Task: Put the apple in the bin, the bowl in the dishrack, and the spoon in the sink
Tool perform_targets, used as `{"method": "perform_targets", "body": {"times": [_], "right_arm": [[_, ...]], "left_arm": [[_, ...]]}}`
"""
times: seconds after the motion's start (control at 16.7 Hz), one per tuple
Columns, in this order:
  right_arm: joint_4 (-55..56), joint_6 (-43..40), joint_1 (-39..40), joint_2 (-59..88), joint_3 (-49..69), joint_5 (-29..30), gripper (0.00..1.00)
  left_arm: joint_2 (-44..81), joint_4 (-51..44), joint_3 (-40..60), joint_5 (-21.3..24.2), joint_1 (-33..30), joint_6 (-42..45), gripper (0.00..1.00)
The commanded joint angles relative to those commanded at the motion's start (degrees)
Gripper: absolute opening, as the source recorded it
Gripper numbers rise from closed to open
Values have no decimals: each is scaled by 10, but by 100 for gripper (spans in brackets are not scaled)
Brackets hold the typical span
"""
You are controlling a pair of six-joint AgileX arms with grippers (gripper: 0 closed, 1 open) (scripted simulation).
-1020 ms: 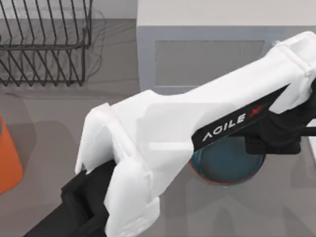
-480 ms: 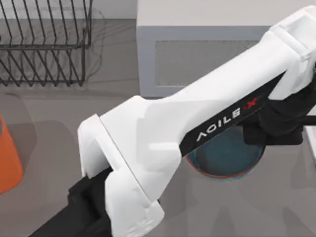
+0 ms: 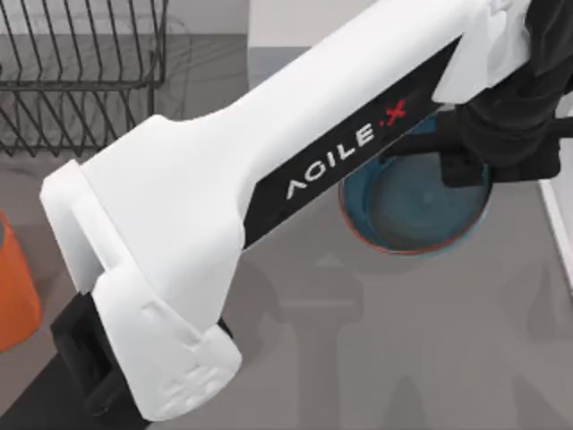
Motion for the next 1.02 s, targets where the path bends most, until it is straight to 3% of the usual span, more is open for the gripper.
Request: {"method": "perform_targets", "body": {"times": [0.24, 0.54, 1.02], "right_arm": [[0, 0, 0, 0, 0, 0, 100], [0, 0, 0, 0, 0, 0, 100], [0, 0, 0, 0, 0, 0, 100]], "left_arm": [[-186, 145, -121, 1, 86, 63, 0], [-445, 365, -357, 14, 269, 188, 0], [-788, 639, -765, 114, 557, 425, 0]]}}
